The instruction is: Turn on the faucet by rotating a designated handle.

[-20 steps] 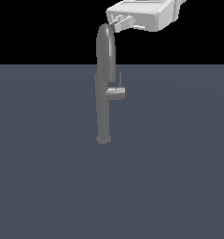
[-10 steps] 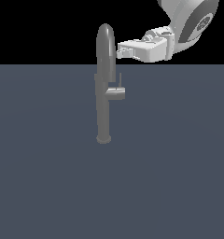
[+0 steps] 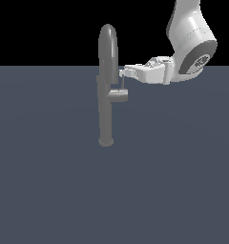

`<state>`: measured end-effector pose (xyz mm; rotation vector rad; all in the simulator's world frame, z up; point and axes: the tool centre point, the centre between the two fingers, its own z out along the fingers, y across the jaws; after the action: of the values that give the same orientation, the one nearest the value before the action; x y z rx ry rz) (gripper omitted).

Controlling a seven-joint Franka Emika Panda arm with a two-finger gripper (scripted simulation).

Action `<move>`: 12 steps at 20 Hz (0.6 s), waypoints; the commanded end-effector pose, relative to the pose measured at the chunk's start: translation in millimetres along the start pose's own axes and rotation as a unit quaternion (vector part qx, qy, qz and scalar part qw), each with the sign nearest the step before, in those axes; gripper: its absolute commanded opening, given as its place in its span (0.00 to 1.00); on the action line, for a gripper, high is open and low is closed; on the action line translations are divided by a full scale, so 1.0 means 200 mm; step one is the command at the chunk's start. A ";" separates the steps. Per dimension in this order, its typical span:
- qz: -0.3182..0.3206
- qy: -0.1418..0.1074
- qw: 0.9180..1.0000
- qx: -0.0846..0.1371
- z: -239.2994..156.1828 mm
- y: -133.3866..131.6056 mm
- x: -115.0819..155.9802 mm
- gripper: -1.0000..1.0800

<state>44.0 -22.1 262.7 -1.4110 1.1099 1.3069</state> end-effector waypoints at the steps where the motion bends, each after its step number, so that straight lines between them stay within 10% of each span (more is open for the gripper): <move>1: 0.010 -0.013 1.000 0.011 0.00 -0.01 0.04 0.00; 12: 0.020 -0.024 0.999 0.021 0.01 0.00 0.07 0.00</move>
<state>46.6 -20.7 247.9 -1.3271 1.1312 1.3320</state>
